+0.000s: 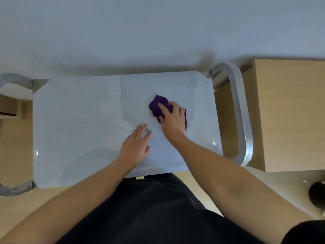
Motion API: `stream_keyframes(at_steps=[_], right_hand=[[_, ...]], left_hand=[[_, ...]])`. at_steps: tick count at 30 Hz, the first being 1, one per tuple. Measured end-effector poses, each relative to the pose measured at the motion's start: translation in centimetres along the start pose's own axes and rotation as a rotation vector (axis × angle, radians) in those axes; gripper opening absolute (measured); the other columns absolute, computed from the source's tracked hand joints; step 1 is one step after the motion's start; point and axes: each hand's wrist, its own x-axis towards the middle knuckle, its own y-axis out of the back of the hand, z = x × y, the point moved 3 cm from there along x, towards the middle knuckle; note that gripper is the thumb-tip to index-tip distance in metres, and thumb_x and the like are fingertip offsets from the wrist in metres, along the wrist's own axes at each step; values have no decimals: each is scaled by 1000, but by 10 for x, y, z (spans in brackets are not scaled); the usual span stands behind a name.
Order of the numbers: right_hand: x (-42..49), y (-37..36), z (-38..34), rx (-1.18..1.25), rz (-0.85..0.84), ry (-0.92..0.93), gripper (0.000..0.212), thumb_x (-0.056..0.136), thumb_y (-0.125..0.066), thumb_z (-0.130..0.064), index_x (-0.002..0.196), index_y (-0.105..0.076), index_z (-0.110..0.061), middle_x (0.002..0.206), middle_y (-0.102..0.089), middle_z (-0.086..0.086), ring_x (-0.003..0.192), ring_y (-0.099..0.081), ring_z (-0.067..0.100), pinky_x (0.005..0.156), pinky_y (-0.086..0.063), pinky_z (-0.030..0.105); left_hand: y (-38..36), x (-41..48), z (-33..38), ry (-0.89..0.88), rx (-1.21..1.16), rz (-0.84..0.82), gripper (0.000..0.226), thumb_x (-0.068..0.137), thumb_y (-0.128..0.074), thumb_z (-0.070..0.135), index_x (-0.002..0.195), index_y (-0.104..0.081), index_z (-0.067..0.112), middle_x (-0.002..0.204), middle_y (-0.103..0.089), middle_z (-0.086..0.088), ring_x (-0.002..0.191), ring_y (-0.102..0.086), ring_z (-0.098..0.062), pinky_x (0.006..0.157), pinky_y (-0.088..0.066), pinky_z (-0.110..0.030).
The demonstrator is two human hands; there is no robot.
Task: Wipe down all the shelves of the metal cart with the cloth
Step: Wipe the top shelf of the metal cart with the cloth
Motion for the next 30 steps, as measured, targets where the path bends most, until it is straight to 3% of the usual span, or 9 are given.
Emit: stream_keyframes(at_steps=[4, 8, 11, 15, 17, 19, 21, 26, 30], right_hand=[[32, 24, 54, -93, 49, 41, 46, 91, -58, -28, 135, -49, -33, 134, -46, 11, 111, -44, 36, 87, -43, 45], [60, 43, 103, -50, 158, -273, 45, 95, -52, -30, 138, -43, -36, 137, -38, 8, 117, -38, 34, 96, -38, 45], [66, 31, 79, 2, 201, -441, 45, 95, -50, -36, 139, -43, -37, 142, -34, 11, 118, -36, 37, 102, -34, 48], [42, 1, 6, -3, 132, -11, 40, 92, -54, -42, 131, -55, -33, 135, -47, 16, 110, -44, 40, 95, -39, 48], [39, -3, 3, -13, 84, 272, 35, 91, -57, -35, 125, -61, -30, 128, -53, 14, 105, -48, 39, 87, -46, 47], [57, 9, 26, 5, 118, 385, 33, 89, -58, -32, 121, -64, -27, 122, -55, 17, 100, -51, 40, 83, -49, 47], [79, 27, 62, 42, 193, 240, 35, 87, -61, -26, 122, -65, -24, 124, -53, 20, 103, -50, 42, 87, -47, 48], [104, 48, 109, 101, 320, -432, 38, 94, -53, -34, 132, -53, -34, 138, -38, 11, 114, -39, 34, 97, -41, 44], [75, 13, 39, 56, 252, -196, 39, 91, -54, -36, 130, -56, -30, 132, -46, 14, 106, -45, 36, 95, -41, 44]], left_hand=[[-3, 0, -2, 11, -55, 21, 59, 78, -73, 23, 133, -55, 10, 153, -37, -12, 141, -36, -29, 89, -53, -42], [-7, -2, 0, 17, -133, 24, 60, 83, -67, 20, 139, -47, 11, 158, -26, -8, 147, -23, -25, 98, -47, -41], [-9, -3, 1, 26, -158, 23, 61, 85, -65, 18, 142, -43, 11, 160, -21, -7, 148, -19, -24, 104, -44, -41], [-9, -4, -2, 52, -159, 9, 64, 86, -66, 20, 144, -41, 14, 161, -18, -5, 149, -16, -22, 109, -39, -40], [-8, -4, -4, 56, -167, -1, 65, 88, -64, 23, 147, -37, 17, 163, -12, -1, 150, -10, -19, 110, -35, -38], [-7, -4, -4, 55, -175, -9, 65, 90, -63, 25, 148, -35, 19, 163, -10, 1, 150, -7, -17, 110, -34, -37], [-6, -3, -3, 53, -181, -15, 64, 90, -63, 26, 147, -35, 19, 163, -9, 2, 150, -6, -16, 110, -35, -38], [-8, -2, 0, 56, -193, -7, 63, 89, -64, 25, 146, -38, 19, 163, -13, 2, 150, -9, -16, 108, -38, -37], [-7, -4, -2, 66, -192, -13, 62, 90, -62, 26, 146, -37, 20, 163, -12, 3, 150, -7, -15, 109, -35, -36]])
